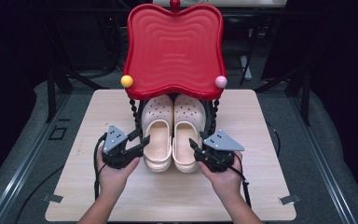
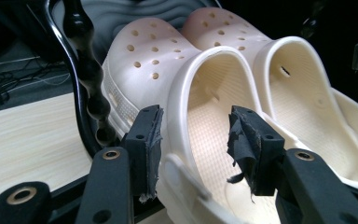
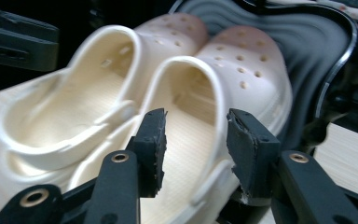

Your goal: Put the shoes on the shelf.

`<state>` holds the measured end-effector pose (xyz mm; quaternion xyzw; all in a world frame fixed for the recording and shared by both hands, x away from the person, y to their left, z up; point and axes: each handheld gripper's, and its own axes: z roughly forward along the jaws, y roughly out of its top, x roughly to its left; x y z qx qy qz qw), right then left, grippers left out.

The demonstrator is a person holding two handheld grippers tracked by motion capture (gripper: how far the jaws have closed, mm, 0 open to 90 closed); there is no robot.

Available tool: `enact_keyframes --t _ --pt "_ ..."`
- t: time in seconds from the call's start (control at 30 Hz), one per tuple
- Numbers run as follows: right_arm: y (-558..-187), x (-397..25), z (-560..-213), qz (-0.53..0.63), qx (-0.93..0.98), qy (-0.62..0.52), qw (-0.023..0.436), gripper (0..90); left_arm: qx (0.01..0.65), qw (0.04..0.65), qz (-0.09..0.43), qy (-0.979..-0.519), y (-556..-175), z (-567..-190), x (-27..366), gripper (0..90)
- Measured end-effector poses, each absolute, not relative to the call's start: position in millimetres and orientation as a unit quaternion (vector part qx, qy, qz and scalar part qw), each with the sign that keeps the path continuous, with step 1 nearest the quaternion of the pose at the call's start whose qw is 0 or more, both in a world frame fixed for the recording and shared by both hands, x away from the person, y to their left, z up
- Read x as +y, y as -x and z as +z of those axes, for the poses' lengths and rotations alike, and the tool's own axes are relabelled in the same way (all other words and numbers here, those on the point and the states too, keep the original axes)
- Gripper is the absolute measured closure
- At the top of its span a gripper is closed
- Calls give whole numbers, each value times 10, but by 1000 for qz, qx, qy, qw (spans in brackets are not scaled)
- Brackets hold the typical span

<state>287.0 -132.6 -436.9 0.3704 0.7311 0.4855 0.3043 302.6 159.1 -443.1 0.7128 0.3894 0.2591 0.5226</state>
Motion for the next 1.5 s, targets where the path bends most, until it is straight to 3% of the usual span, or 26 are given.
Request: enact_keyframes --t 0.23,0.57,0.83,1.07,1.5 --pt "-2708 -1312 -4376 498 742 -336 297 612 380 531 254 -713 -2838 -4397 1708 587" --pt "-2501 -1300 -4431 495 762 -299 293 582 371 520 235 -732 -2580 -4500 1826 599" --pt "-2338 -1329 -4570 482 789 -300 236 606 367 522 205 -742 -2403 -4695 1888 584" --pt "-2288 -1368 -4695 471 789 -325 224 591 374 508 200 -750 -2380 -4853 1877 566" --pt "-2253 -1467 -5013 454 794 -346 206 703 376 497 179 -761 -2346 -5101 1834 579"
